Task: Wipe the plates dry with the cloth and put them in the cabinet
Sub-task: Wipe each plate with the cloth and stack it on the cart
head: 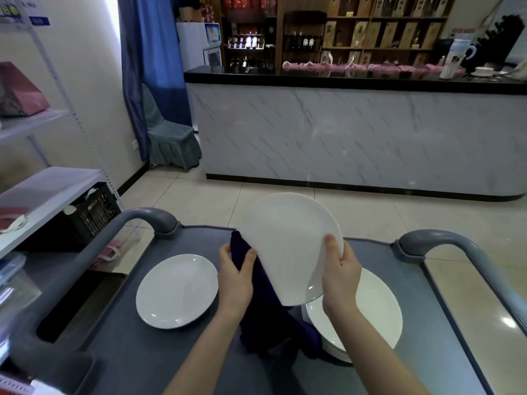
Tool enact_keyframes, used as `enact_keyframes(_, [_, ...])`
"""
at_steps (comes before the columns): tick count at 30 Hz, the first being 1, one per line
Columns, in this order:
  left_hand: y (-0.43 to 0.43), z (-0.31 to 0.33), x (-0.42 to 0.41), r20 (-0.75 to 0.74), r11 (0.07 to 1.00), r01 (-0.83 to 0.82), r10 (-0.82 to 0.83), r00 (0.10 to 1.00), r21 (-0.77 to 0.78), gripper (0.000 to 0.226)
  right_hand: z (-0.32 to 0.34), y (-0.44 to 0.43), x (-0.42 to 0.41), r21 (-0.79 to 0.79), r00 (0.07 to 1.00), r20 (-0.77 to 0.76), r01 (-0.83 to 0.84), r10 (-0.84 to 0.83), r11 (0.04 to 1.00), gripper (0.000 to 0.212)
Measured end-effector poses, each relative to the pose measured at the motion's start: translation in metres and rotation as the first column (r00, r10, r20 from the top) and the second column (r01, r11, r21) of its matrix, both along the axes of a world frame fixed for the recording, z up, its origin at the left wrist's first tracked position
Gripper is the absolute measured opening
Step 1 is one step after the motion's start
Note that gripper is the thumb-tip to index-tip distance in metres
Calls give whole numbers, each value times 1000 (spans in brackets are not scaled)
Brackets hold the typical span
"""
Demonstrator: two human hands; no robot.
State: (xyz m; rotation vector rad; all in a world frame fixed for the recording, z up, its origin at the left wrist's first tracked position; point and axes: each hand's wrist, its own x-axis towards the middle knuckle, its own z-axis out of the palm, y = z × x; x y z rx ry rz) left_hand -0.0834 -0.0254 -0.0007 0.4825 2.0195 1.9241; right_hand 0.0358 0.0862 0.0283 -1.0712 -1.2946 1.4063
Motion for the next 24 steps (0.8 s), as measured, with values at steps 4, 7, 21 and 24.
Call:
enact_keyframes(4, [-4, 12, -15, -86, 996, 84, -87, 992, -39, 25, 7, 17, 15, 132, 984, 112, -150, 135, 980, 20])
enact_keyframes(7, [-4, 23, -27, -209, 974, 199, -218, 953, -105, 27, 20, 36, 24, 202, 903, 326, -356, 280, 912, 21])
enact_keyframes(21, [5, -3, 4, 72, 990, -141, 141, 987, -6, 29, 5, -12, -4, 51, 997, 24, 68, -69, 996, 38])
enact_keyframes(24, [6, -6, 5, 150, 988, -148, 138, 979, 52, 31, 0, -13, -5, 43, 999, 39, 7, -8, 999, 29])
